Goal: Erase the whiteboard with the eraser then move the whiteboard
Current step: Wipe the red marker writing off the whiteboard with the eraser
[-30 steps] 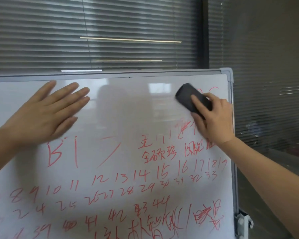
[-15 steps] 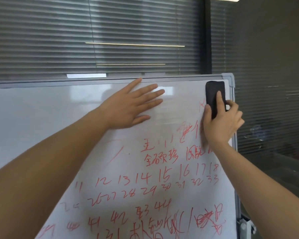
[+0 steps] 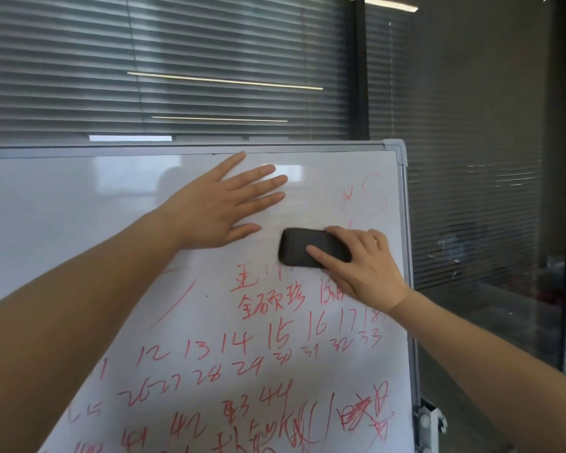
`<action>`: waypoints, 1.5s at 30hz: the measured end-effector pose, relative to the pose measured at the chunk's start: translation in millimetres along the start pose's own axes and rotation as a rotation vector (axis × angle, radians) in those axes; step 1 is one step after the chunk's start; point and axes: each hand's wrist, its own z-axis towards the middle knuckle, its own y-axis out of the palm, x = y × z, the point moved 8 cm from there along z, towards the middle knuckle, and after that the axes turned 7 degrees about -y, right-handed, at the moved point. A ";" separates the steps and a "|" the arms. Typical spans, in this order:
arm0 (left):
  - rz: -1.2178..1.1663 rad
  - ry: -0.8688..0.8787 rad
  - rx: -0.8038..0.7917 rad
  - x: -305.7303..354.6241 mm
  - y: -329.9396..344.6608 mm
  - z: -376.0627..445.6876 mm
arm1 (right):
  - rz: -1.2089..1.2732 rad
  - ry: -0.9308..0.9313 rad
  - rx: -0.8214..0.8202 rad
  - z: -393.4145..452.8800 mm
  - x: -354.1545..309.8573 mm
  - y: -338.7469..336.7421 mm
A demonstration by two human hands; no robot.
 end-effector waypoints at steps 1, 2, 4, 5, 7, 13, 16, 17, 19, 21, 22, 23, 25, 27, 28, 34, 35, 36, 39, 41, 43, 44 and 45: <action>0.003 0.002 0.005 0.0 -0.4 0.2 | 0.001 0.044 -0.009 -1.8 12.2 0.4; 0.001 0.000 0.014 -0.9 -0.4 -0.5 | 0.004 0.116 -0.005 -3.2 25.5 0.5; -0.010 -0.003 0.033 -2.3 -0.8 -1.6 | -0.002 0.307 0.015 -9.1 53.6 -1.0; -0.017 0.000 0.037 -2.0 -0.7 -2.3 | -0.014 0.404 0.018 -13.1 66.0 -1.0; -0.021 0.012 0.045 -1.6 -0.2 -3.5 | -0.051 0.556 0.022 -19.9 85.8 -0.4; -0.041 0.027 0.060 -1.1 -1.2 -3.8 | -0.033 0.887 0.080 -26.6 103.5 1.5; -0.021 0.015 0.034 -1.6 1.6 -4.9 | 0.000 0.822 0.128 -14.9 68.8 1.1; -0.021 0.012 0.024 -1.9 2.7 -5.2 | 0.021 0.744 0.138 -9.3 52.5 1.2; -0.020 0.010 0.013 -3.1 3.6 -5.8 | 0.073 0.553 0.130 -0.7 18.8 3.0; -0.020 0.018 0.013 -2.5 3.7 -5.9 | 0.101 0.381 0.086 -0.2 -8.0 5.1; -0.021 0.021 0.013 -2.3 3.6 -5.8 | 0.102 0.319 0.062 -2.4 -16.7 5.2; -0.019 0.021 0.011 -2.0 3.7 -5.6 | 0.098 0.268 0.040 -5.2 -22.5 5.2; -0.013 0.020 0.010 0.1 4.7 -4.5 | 0.085 0.195 0.004 -12.0 -23.8 3.4; -0.007 0.019 0.014 1.5 4.7 -3.7 | 0.070 0.176 -0.019 -15.7 -13.7 2.0; -0.007 0.017 0.014 1.9 4.8 -3.2 | 0.059 0.198 -0.025 -17.4 -4.5 1.4; -0.044 0.019 0.011 -3.0 3.2 -6.1 | -0.031 0.600 -0.012 -34.7 65.2 3.5; -0.041 0.022 0.011 -2.7 3.2 -6.3 | -0.039 0.694 -0.014 -40.9 75.5 4.0; -0.035 0.024 0.010 -2.2 3.2 -6.3 | -0.039 0.795 -0.009 -47.4 83.4 4.0; -0.030 0.026 0.007 -0.5 2.5 -4.7 | -0.025 0.999 0.016 -60.5 84.4 5.4; -0.031 0.020 0.003 -1.1 2.3 -5.0 | -0.013 1.045 0.027 -59.8 69.8 8.3; -0.026 0.016 0.006 -2.7 3.4 -6.6 | 0.002 1.037 0.058 -54.3 48.5 9.6; -0.021 0.016 0.007 -3.2 4.0 -7.5 | 0.013 1.008 0.080 -50.9 36.8 9.4; -0.019 0.015 0.008 -3.0 4.3 -8.0 | 0.027 0.961 0.098 -48.0 24.6 8.6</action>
